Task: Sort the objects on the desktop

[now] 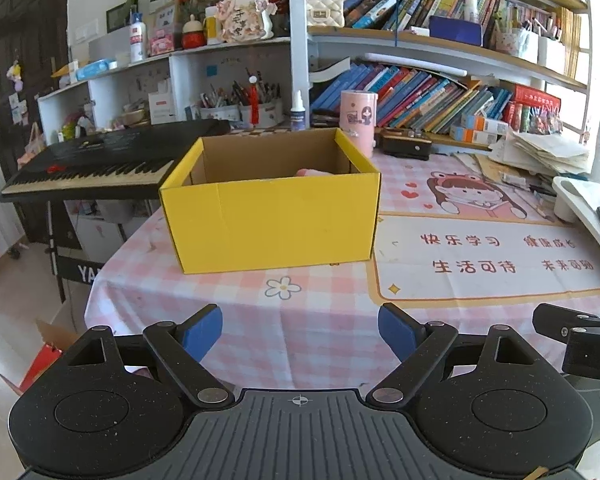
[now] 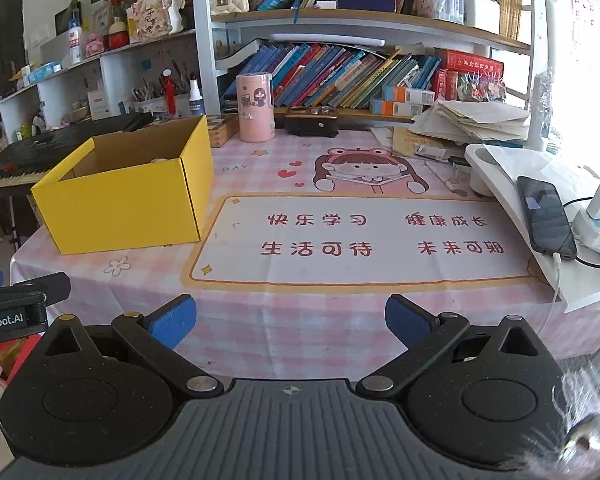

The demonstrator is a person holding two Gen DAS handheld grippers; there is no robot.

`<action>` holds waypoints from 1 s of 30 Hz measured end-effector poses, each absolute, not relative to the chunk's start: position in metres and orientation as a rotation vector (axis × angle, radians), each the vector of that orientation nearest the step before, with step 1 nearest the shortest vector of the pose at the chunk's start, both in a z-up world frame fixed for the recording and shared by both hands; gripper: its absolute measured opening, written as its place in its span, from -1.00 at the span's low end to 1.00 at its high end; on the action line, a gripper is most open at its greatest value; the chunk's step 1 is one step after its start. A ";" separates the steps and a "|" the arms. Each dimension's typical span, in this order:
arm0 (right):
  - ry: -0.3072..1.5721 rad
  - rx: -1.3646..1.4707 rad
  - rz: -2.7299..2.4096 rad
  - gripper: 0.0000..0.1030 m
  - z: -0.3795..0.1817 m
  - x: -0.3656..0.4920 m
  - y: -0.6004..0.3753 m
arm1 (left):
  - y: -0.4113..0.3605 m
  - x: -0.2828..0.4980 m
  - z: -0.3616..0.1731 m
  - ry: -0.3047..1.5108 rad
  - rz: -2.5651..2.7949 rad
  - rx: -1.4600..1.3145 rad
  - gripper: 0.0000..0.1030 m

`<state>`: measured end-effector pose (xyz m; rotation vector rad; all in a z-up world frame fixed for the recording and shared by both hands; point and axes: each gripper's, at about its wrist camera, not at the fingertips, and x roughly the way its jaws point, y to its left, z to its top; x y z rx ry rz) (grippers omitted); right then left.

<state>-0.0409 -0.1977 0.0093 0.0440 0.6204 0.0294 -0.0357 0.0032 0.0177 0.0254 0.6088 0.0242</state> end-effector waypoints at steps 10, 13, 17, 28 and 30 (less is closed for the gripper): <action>0.649 0.053 0.025 1.00 0.008 -0.038 -0.197 | 0.002 -0.036 0.018 0.619 0.007 0.036 0.71; 0.650 0.057 0.018 1.00 0.008 -0.039 -0.198 | 0.001 -0.037 0.018 0.614 -0.001 0.046 0.72; 0.652 0.060 0.018 1.00 0.007 -0.039 -0.198 | 0.001 -0.037 0.019 0.611 -0.004 0.054 0.78; 0.652 0.055 0.026 1.00 0.006 -0.040 -0.197 | -0.001 -0.036 0.018 0.616 -0.017 0.059 0.80; 0.656 0.055 0.026 1.00 0.006 -0.040 -0.197 | 0.000 -0.036 0.018 0.618 -0.017 0.057 0.80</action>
